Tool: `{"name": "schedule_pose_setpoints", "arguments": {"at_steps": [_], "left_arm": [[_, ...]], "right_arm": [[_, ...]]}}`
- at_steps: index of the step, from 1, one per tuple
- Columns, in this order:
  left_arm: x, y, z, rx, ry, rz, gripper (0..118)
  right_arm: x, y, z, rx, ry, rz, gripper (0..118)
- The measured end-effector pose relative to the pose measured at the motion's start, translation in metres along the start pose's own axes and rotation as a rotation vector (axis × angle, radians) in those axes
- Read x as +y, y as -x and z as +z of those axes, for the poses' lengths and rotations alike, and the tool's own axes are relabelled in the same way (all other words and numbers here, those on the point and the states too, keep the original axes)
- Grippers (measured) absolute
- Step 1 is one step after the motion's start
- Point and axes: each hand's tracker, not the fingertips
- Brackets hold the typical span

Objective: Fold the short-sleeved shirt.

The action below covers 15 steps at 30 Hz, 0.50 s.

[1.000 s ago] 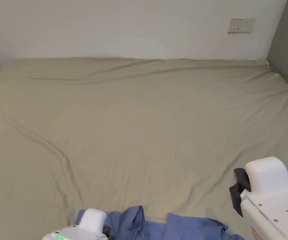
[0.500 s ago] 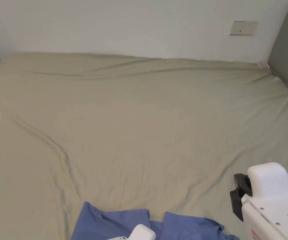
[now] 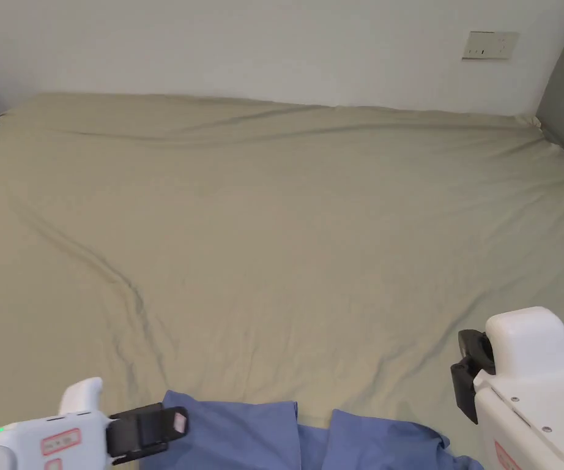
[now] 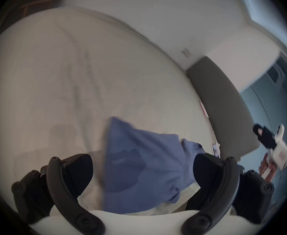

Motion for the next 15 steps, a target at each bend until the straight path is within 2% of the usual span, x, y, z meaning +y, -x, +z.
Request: {"name": "schedule_pose_setpoints", "arguments": {"at_steps": [2,6,7,10,11,13,14,15], "left_arm": [[0.003,0.026,-0.003,-0.022,0.041,0.095,116],[-0.006,0.054,-0.019,-0.197,0.107,0.26,116],[-0.017,0.023,-0.018,-0.226,0.13,0.275,116],[-0.027,0.016,-0.042,-0.329,0.148,0.291,115],[-0.017,0.037,-0.049,-0.389,0.147,0.338,115],[-0.02,0.03,-0.066,-0.431,0.168,0.451,112],[-0.02,0.024,-0.073,-0.409,0.174,0.409,99],[-0.018,0.026,-0.079,-0.377,0.2,0.323,40]], "right_arm": [[-0.001,0.002,-0.001,0.002,0.005,0.005,2],[-0.001,0.004,-0.003,0.0,0.016,0.01,2],[-0.001,0.004,-0.004,0.0,0.018,0.01,2],[0.0,0.005,-0.005,0.0,0.023,0.012,2],[0.0,0.006,-0.005,0.003,0.025,0.013,2],[0.0,0.007,-0.005,0.013,0.028,0.011,2],[0.001,0.008,-0.005,0.016,0.028,0.012,2],[0.001,0.01,-0.006,0.016,0.028,0.015,2]]}}
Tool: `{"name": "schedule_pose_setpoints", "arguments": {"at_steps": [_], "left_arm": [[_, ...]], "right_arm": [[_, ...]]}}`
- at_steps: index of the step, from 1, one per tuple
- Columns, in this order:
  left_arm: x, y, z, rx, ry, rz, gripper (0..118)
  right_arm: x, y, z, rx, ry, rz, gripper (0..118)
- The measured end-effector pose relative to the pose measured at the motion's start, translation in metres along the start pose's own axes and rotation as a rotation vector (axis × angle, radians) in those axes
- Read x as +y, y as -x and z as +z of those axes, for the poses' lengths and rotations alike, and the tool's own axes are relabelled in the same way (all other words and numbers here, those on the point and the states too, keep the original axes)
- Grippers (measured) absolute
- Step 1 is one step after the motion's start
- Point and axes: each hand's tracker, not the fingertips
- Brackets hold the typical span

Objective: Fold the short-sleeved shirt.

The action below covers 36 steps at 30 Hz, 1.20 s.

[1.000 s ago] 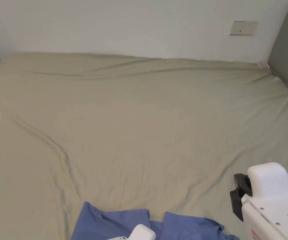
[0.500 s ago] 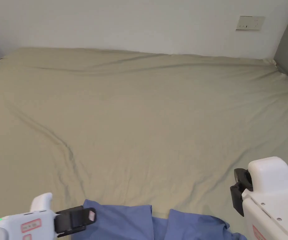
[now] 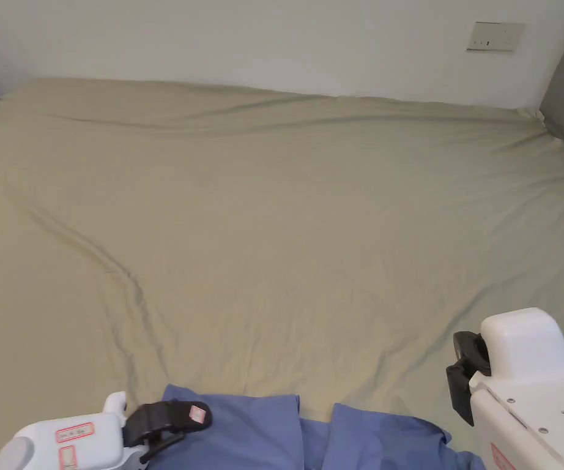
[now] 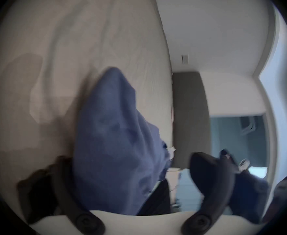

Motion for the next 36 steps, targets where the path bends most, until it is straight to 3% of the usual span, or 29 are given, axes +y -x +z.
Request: {"name": "schedule_pose_setpoints", "arguments": {"at_steps": [1,3,5,9,16,19,22,27,33,36], "left_arm": [[0.0,-0.012,-0.003,0.123,0.009,-0.082,16],[-0.006,-0.034,-0.022,0.498,0.035,-0.323,16],[-0.023,-0.065,-0.018,0.439,0.028,-0.388,16],[-0.036,-0.092,-0.022,0.613,0.013,-0.595,16],[-0.033,-0.101,0.006,0.617,-0.092,-0.556,16],[-0.027,-0.104,0.028,0.761,-0.147,-0.604,16],[-0.015,-0.1,0.065,0.825,-0.219,-0.567,16],[0.004,-0.12,0.114,1.123,-0.383,-0.528,16],[-0.013,-0.162,0.091,1.082,-0.292,-0.663,16],[-0.021,-0.172,0.062,0.983,-0.245,-0.634,16]], "right_arm": [[0.0,0.001,0.0,0.0,0.0,0.003,2],[0.001,0.002,-0.001,0.006,0.0,0.004,2],[0.002,0.003,-0.001,0.007,-0.002,0.006,2],[0.003,0.004,0.001,0.009,-0.007,0.007,2],[0.005,0.003,0.004,0.004,-0.015,0.015,2],[0.006,0.003,0.004,0.003,-0.019,0.016,2],[0.008,0.005,0.004,0.009,-0.025,0.015,2],[0.011,0.012,0.0,0.026,-0.032,0.02,2],[0.016,0.016,-0.002,0.045,-0.037,0.008,2],[0.016,0.017,0.0,0.046,-0.042,0.014,2]]}}
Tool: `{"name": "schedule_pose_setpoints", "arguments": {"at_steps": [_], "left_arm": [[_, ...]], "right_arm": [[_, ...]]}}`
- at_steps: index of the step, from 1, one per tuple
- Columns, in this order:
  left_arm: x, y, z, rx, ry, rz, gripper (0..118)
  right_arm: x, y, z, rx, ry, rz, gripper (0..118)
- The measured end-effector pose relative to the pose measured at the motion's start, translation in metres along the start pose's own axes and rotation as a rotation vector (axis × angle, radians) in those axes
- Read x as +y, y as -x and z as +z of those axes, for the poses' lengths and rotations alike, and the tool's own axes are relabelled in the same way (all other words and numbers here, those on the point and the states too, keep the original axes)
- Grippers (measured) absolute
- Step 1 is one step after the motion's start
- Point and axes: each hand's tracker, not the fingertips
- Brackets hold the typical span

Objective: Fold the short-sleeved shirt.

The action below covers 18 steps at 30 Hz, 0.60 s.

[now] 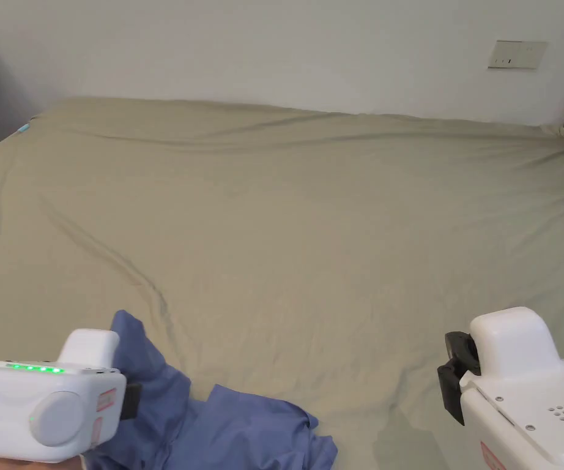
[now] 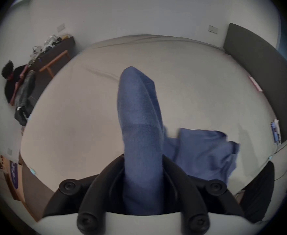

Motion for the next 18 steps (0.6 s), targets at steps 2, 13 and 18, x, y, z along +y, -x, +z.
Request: {"name": "schedule_pose_setpoints", "arguments": {"at_steps": [2,13,18], "left_arm": [[0.0,-0.024,-0.007,-0.011,0.004,-0.027,16],[-0.029,-0.14,-0.088,-0.139,0.169,-0.129,16],[-0.039,-0.163,-0.084,-0.184,0.137,-0.162,88]], "right_arm": [[-0.001,-0.001,0.001,0.0,-0.001,-0.004,2],[-0.013,-0.016,-0.002,-0.021,0.026,-0.044,2],[-0.014,-0.02,-0.002,-0.029,0.03,-0.033,2]]}}
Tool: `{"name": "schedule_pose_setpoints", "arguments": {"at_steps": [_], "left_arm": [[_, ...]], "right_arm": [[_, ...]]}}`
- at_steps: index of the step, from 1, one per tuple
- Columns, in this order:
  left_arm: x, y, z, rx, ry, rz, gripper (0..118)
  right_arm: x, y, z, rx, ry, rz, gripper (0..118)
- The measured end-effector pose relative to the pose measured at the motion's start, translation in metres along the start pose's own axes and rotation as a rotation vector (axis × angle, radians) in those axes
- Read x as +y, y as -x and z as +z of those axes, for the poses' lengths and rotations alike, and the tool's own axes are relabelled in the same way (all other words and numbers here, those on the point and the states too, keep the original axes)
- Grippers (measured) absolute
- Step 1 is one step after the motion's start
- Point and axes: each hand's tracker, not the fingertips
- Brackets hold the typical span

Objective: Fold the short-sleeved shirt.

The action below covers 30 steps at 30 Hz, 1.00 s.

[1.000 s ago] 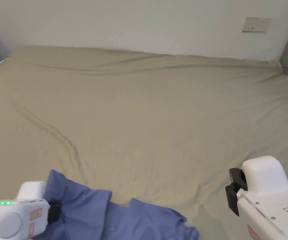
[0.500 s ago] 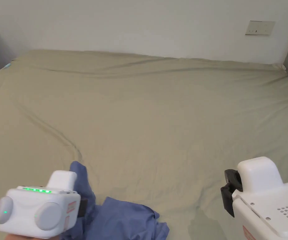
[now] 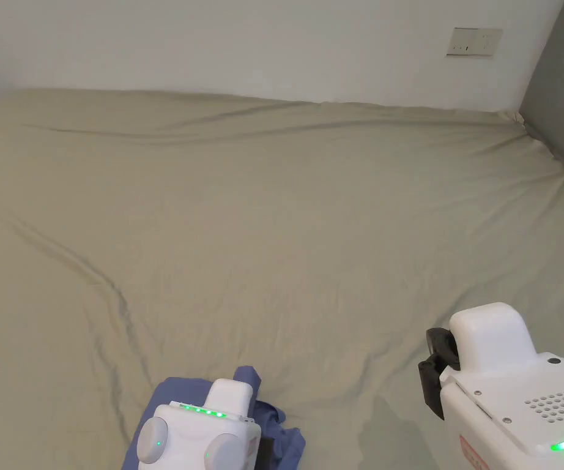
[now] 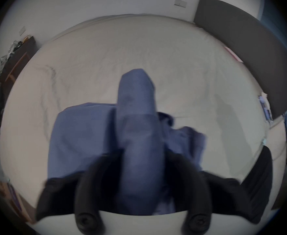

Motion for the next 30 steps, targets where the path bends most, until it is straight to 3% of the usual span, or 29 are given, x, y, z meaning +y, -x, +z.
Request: {"name": "schedule_pose_setpoints", "arguments": {"at_steps": [1,2,5,8,11,12,15,25,30], "left_arm": [[0.002,0.0,0.003,-0.103,0.005,-0.005,107],[0.002,0.0,0.006,-0.234,0.02,0.02,111],[0.002,0.003,0.025,-0.392,-0.035,0.109,111],[0.004,0.026,0.05,-0.396,-0.156,0.174,109],[0.006,0.051,0.067,-0.297,-0.255,0.197,99],[0.006,0.055,0.069,-0.237,-0.292,0.176,86],[0.004,0.057,0.062,-0.029,-0.312,0.073,3],[-0.03,-0.027,-0.027,0.121,-0.188,-0.244,0],[-0.045,-0.061,-0.021,0.207,-0.21,-0.458,0]], "right_arm": [[0.0,-0.001,-0.001,-0.002,0.001,-0.002,2],[0.0,-0.002,-0.003,-0.004,0.003,-0.004,2],[0.0,-0.003,-0.005,-0.003,0.005,-0.009,2],[0.001,-0.003,-0.004,0.0,0.0,-0.011,2],[0.001,-0.002,-0.003,0.0,-0.001,-0.005,2],[0.001,-0.002,-0.002,-0.001,-0.001,-0.005,2],[0.0,-0.001,-0.001,0.0,-0.001,-0.007,2],[-0.004,-0.003,0.009,-0.01,-0.005,-0.025,2],[-0.005,-0.006,0.011,-0.023,-0.006,-0.019,2]]}}
